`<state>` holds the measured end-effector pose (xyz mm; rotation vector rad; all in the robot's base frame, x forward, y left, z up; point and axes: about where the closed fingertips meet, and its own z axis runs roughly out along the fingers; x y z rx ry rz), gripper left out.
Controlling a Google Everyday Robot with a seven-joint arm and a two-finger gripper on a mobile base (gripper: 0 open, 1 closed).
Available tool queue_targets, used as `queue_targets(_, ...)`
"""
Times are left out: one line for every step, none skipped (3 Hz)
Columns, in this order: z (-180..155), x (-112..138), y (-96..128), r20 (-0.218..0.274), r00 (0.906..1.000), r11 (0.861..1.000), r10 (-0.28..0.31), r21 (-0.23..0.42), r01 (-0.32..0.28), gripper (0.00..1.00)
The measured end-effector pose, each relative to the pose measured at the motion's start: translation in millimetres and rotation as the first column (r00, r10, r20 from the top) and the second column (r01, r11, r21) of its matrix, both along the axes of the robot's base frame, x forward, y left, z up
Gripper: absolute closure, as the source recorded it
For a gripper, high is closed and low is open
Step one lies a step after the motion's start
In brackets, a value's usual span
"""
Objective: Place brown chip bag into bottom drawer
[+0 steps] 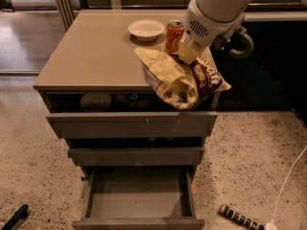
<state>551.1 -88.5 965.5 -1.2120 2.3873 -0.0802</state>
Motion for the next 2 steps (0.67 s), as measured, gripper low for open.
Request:
queue_targets(-25.9,-11.0,9.8,-0.041,0.9982,0.999,0.044,-0.027,-0.045,1.0)
queue_targets(-30.4,-12.9,10.6,-0.049,0.9976,0.998,0.049,-0.032,-0.051,1.0)
